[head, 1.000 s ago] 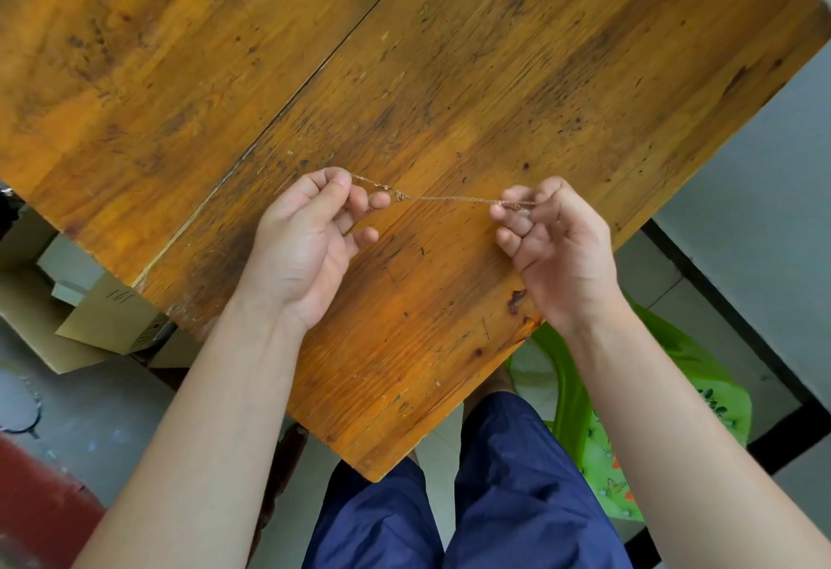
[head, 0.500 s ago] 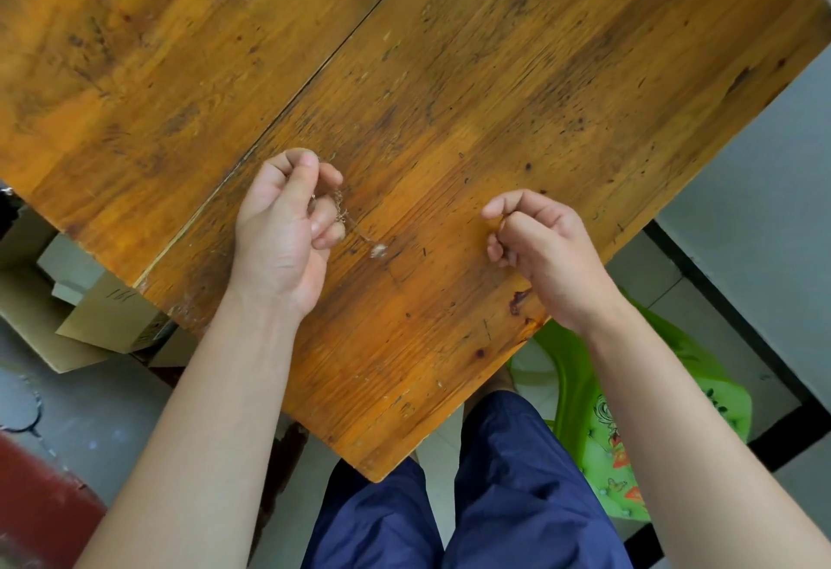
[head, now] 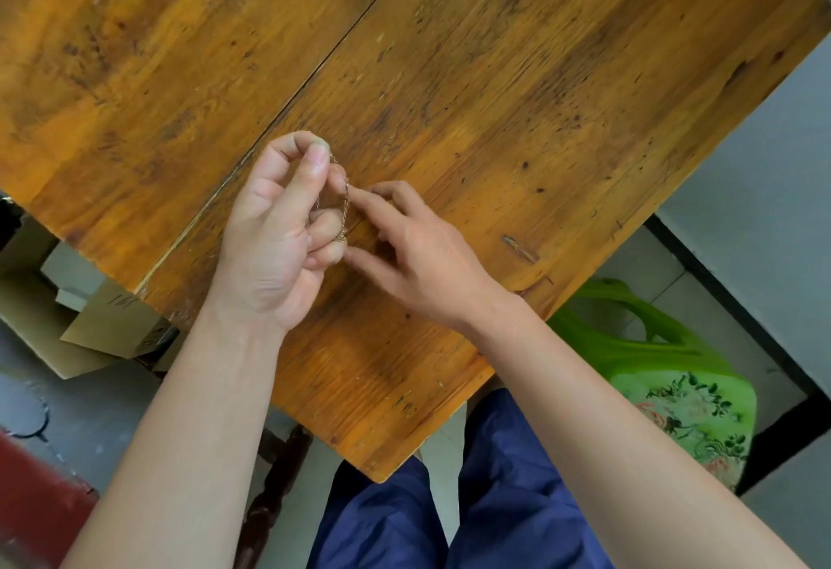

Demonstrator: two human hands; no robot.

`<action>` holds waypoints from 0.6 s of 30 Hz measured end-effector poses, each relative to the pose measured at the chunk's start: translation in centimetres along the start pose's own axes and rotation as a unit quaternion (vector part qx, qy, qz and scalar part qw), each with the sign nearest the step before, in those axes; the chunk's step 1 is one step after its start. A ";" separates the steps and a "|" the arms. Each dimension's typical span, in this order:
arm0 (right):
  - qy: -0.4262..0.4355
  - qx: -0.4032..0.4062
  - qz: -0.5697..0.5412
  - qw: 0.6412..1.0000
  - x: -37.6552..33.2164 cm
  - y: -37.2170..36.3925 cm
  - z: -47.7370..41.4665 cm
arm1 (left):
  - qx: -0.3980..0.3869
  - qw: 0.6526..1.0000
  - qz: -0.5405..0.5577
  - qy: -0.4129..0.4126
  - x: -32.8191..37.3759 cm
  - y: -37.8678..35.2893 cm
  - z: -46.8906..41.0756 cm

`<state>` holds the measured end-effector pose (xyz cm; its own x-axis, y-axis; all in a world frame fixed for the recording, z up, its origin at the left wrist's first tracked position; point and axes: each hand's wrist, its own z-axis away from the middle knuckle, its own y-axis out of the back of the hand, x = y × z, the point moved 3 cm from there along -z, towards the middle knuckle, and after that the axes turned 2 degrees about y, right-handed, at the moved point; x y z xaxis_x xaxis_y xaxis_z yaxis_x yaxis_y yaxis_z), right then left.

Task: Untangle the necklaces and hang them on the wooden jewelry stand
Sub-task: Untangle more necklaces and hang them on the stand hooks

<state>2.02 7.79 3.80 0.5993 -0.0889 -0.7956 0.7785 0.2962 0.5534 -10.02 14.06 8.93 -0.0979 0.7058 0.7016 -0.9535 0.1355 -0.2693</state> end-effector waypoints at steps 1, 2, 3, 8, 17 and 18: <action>0.006 0.003 -0.017 1.000 -0.1 -0.2 -0.3 | -0.002 1.000 -0.001 -0.002 0.2 0.0 0.0; 0.007 0.004 -0.031 0.999 0.0 -0.2 -0.5 | 0.000 1.000 -0.003 -0.005 0.4 0.1 0.1; 0.004 0.005 -0.047 0.999 0.2 -0.3 -0.6 | 0.005 1.000 -0.007 -0.010 0.6 0.2 0.1; -0.095 0.104 -0.198 0.970 1.9 1.8 1.4 | 0.055 0.997 -0.012 -0.045 1.1 1.4 -0.1; -0.209 0.224 -0.620 0.722 3.6 5.7 4.0 | 0.118 0.986 -0.099 -0.056 -0.3 2.4 -0.6; -0.209 0.226 -0.652 0.692 3.4 5.9 4.1 | 0.122 0.984 -0.116 -0.059 -0.5 2.2 -0.6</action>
<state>9.41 5.34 5.30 -0.7414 -0.2959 -0.6023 0.6301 -0.6156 -0.4732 -11.91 14.43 7.54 0.1112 0.5881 0.8011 -0.9928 0.1020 0.0629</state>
